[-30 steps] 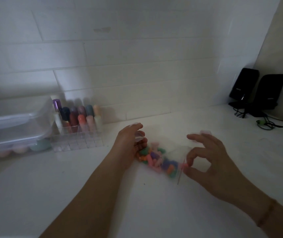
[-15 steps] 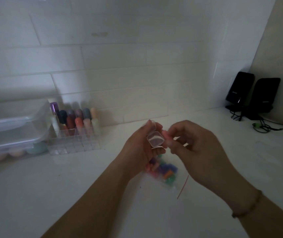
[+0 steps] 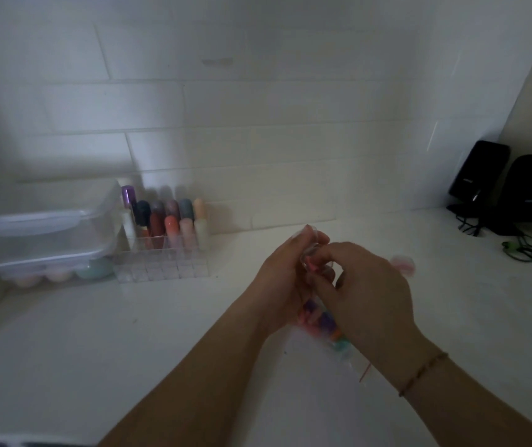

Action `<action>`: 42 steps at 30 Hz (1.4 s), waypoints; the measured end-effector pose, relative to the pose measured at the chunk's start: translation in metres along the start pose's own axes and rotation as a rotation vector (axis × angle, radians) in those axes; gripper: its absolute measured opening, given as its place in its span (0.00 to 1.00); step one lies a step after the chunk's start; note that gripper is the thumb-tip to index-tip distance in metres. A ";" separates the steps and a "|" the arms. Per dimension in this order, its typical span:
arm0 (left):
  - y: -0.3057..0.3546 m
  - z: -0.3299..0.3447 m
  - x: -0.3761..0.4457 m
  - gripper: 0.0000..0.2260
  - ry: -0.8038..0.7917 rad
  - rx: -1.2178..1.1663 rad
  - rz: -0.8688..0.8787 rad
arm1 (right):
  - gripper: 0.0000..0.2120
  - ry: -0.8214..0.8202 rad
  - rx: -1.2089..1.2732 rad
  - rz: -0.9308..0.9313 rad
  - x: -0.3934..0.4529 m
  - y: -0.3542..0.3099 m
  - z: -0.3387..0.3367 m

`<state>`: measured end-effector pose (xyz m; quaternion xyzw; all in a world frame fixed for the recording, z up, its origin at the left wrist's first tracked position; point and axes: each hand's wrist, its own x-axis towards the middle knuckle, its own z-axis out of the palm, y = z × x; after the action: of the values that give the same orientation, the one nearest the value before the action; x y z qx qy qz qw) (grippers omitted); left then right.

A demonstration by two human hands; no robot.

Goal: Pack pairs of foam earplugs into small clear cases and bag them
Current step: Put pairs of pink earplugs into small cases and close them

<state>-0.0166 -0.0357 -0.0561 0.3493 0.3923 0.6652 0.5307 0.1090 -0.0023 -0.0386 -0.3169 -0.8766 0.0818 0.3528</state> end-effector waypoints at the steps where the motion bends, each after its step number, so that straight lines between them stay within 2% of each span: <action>1: 0.000 0.000 0.000 0.18 0.008 0.002 -0.015 | 0.07 0.002 -0.020 -0.026 -0.001 0.001 0.001; 5: 0.000 0.000 0.000 0.17 0.048 -0.031 -0.045 | 0.09 0.018 -0.006 -0.086 -0.006 0.002 0.000; 9: 0.004 0.000 0.001 0.14 0.112 -0.182 -0.002 | 0.06 0.142 0.109 -0.122 -0.009 0.007 -0.021; 13: 0.011 -0.005 0.002 0.12 0.188 -0.258 -0.016 | 0.04 0.201 -0.042 -0.111 -0.023 0.028 -0.054; 16: 0.013 -0.009 0.004 0.09 0.275 -0.229 0.005 | 0.07 0.032 -0.180 0.025 -0.033 0.053 -0.066; 19: 0.009 -0.013 0.006 0.03 0.293 -0.202 0.036 | 0.09 -0.199 -0.041 0.142 -0.039 0.078 -0.057; 22: 0.007 -0.016 0.007 0.10 0.293 -0.203 0.039 | 0.07 -0.256 -0.059 -0.028 -0.045 0.085 -0.041; 24: 0.007 -0.017 0.007 0.09 0.298 -0.219 0.032 | 0.14 -0.313 -0.073 -0.139 -0.049 0.083 -0.030; 27: 0.007 -0.017 0.007 0.06 0.313 -0.259 0.006 | 0.22 -0.429 -0.092 -0.163 -0.054 0.068 -0.010; 33: 0.006 -0.016 0.006 0.03 0.344 -0.318 -0.032 | 0.11 -0.194 -0.108 -0.237 -0.047 0.044 0.013; 39: 0.004 -0.011 0.007 0.04 0.351 -0.303 -0.029 | 0.19 -0.166 -0.213 -0.098 -0.047 0.037 0.016; 42: 0.002 -0.008 0.005 0.05 0.336 -0.274 -0.010 | 0.21 -0.133 -0.241 -0.086 -0.047 0.038 0.020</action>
<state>-0.0258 -0.0320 -0.0582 0.1560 0.3831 0.7585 0.5036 0.1405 0.0007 -0.0936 -0.3129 -0.9143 -0.0186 0.2566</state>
